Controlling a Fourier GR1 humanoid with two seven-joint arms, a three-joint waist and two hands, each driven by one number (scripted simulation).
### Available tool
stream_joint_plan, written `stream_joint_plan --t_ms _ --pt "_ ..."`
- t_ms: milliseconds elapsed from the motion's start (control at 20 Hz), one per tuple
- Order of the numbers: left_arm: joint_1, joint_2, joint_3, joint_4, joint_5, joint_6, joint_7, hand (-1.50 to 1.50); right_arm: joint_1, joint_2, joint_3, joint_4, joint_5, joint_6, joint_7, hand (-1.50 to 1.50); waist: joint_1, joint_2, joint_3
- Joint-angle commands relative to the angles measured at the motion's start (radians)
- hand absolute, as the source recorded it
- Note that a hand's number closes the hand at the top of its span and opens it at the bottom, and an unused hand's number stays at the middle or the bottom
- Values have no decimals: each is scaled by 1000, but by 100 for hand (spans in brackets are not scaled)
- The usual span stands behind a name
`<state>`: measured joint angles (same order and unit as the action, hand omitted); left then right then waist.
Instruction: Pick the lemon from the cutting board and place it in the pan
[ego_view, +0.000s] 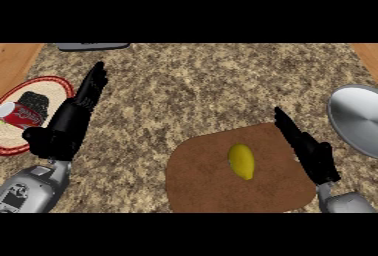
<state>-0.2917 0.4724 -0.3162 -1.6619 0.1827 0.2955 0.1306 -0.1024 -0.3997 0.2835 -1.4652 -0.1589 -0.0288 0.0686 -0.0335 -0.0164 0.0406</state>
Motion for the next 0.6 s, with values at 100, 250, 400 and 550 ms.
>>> stream_joint_plan --t_ms 100,250,400,550 --pt "-18 13 13 62 -1 -61 17 0 -97 47 -110 77 -30 -107 136 -150 32 20 -41" --pt "64 33 13 95 12 -89 -5 0 -196 5 -219 160 -58 -171 265 -150 46 22 -42" --pt "68 2 -31 91 30 -96 37 0 -126 -235 14 186 396 -231 272 150 53 24 -49" --pt "133 -5 -12 104 27 -93 -20 0 17 -10 -26 82 383 -509 263 -150 17 12 -42"
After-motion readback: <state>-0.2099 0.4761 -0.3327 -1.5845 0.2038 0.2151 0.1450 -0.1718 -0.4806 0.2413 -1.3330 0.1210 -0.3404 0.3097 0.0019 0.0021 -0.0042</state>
